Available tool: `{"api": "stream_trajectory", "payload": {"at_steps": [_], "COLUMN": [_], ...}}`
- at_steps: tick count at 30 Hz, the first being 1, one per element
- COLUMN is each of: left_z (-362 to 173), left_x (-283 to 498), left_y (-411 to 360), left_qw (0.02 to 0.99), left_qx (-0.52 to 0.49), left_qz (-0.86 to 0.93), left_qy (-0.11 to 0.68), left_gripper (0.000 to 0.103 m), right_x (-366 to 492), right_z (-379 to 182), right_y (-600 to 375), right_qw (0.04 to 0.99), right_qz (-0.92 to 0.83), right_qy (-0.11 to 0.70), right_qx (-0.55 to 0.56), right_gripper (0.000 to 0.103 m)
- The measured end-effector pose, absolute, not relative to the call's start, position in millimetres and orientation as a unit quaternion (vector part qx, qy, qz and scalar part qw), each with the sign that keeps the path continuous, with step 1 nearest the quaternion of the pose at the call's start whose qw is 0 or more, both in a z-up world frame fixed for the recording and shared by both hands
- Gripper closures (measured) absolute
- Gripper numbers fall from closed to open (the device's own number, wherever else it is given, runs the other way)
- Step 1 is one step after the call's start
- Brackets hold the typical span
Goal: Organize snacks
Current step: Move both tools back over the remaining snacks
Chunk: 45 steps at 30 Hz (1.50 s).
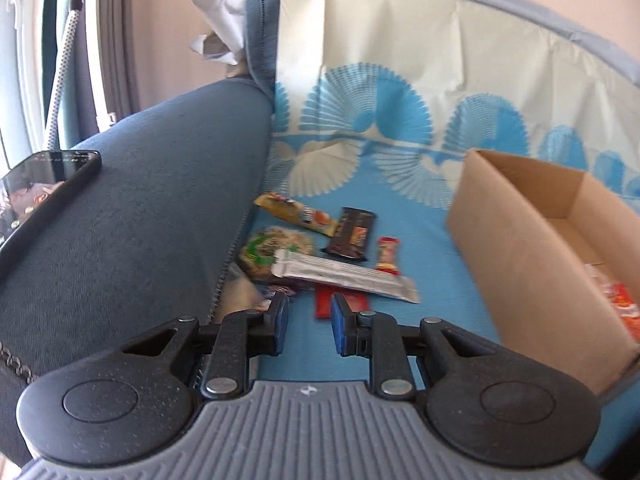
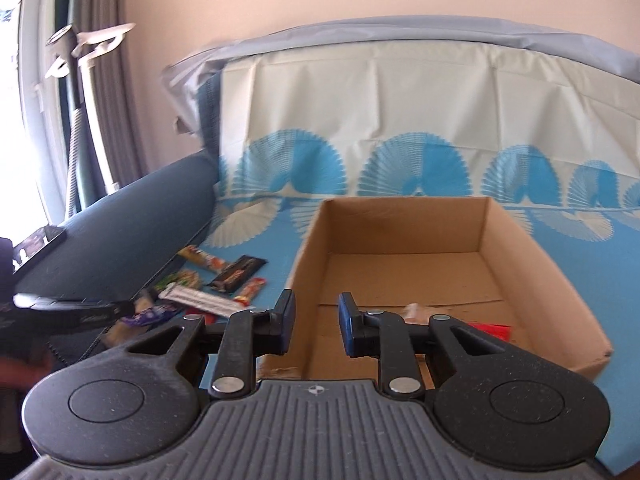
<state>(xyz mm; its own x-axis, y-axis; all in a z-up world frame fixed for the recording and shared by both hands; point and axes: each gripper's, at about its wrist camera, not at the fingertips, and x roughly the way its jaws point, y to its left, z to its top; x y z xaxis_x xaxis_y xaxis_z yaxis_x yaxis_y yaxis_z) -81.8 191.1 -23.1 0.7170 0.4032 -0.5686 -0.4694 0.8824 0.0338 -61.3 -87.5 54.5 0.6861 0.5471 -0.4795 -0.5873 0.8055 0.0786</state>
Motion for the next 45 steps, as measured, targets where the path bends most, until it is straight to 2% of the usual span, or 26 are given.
{"api": "stream_trajectory", "payload": {"at_steps": [3, 4, 5, 9, 13, 15, 17, 19, 21, 29, 31, 34, 36, 39, 45], "left_z": [-31, -34, -36, -45, -54, -58, -61, -61, -59, -51, -48, -42, -38, -32, -26], "left_x": [-69, -65, -62, -53, -42, -39, -40, -42, -45, -58, -64, -75, -83, -91, -95], "left_y": [198, 199, 200, 203, 212, 217, 221, 223, 222, 216, 217, 219, 221, 225, 232], "left_qw": [0.917, 0.913, 0.908, 0.896, 0.881, 0.874, 0.870, 0.869, 0.870, 0.867, 0.877, 0.891, 0.900, 0.908, 0.911], "left_qx": [-0.050, -0.050, -0.049, -0.048, -0.059, -0.072, -0.084, -0.095, -0.100, -0.127, -0.136, -0.158, -0.172, -0.190, -0.212], "left_qz": [0.244, 0.248, 0.255, 0.266, 0.265, 0.258, 0.254, 0.246, 0.241, 0.201, 0.201, 0.202, 0.204, 0.208, 0.212], "left_qy": [0.312, 0.321, 0.328, 0.352, 0.387, 0.406, 0.415, 0.418, 0.418, 0.438, 0.415, 0.374, 0.344, 0.309, 0.284], "left_gripper": [0.070, 0.060, 0.055, 0.055, 0.055, 0.066, 0.089, 0.100, 0.103, 0.103, 0.102, 0.090, 0.086, 0.071, 0.069], "right_x": [-69, -72, -74, -81, -83, -85, -87, -88, -89, -85, -84, -80, -75, -66, -36], "right_z": [54, 55, 56, 57, 56, 58, 59, 60, 60, 46, 37, 26, 19, 10, -14], "right_y": [-76, -73, -71, -62, -52, -47, -43, -40, -36, -8, 5, 27, 42, 60, 90], "right_qw": [0.911, 0.910, 0.909, 0.905, 0.899, 0.898, 0.896, 0.894, 0.892, 0.881, 0.877, 0.874, 0.874, 0.874, 0.878], "right_qz": [0.324, 0.329, 0.333, 0.346, 0.356, 0.359, 0.362, 0.365, 0.369, 0.368, 0.369, 0.370, 0.369, 0.368, 0.348], "right_qy": [0.247, 0.244, 0.241, 0.237, 0.240, 0.240, 0.241, 0.244, 0.247, 0.273, 0.279, 0.276, 0.273, 0.276, 0.290], "right_qx": [-0.056, -0.060, -0.063, -0.074, -0.083, -0.087, -0.087, -0.087, -0.088, -0.114, -0.131, -0.150, -0.158, -0.157, -0.156], "right_gripper": [0.078, 0.078, 0.078, 0.072, 0.071, 0.070, 0.069, 0.067, 0.066, 0.066, 0.066, 0.066, 0.066, 0.066, 0.066]}}
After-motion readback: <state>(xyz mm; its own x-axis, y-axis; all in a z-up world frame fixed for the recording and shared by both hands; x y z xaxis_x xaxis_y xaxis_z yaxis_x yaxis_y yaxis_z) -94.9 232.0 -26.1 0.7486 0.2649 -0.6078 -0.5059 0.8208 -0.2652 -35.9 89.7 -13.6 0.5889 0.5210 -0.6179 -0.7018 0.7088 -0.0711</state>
